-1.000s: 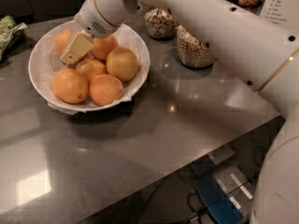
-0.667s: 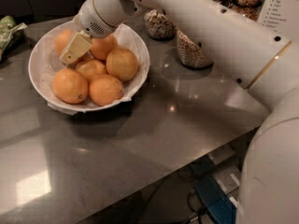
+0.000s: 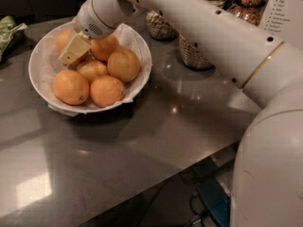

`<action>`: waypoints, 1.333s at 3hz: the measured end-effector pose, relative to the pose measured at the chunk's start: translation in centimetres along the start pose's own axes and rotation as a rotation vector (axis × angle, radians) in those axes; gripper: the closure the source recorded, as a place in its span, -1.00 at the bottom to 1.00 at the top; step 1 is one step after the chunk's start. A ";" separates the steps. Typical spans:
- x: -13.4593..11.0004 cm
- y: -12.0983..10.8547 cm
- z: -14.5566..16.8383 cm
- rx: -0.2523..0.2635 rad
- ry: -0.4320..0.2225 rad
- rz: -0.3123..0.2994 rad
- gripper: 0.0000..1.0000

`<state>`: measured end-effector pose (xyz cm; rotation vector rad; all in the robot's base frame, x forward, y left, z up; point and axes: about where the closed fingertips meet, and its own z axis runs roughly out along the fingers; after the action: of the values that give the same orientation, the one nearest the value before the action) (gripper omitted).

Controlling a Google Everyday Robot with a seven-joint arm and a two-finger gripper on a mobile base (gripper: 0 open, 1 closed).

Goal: Pick orange from white bowl

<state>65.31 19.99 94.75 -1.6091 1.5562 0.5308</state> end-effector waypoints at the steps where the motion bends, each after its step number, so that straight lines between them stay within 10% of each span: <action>1: 0.4 0.5 2.3 -0.040 -0.018 0.021 -0.52; 2: 0.4 0.5 2.3 -0.040 -0.018 0.021 -0.48; 4: 0.4 0.5 2.4 -0.040 -0.018 0.021 0.37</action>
Offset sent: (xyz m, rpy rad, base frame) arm 0.0082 0.0350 -0.0355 0.0316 0.0790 0.0489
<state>65.41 21.64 92.95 -1.6155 1.5590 0.5896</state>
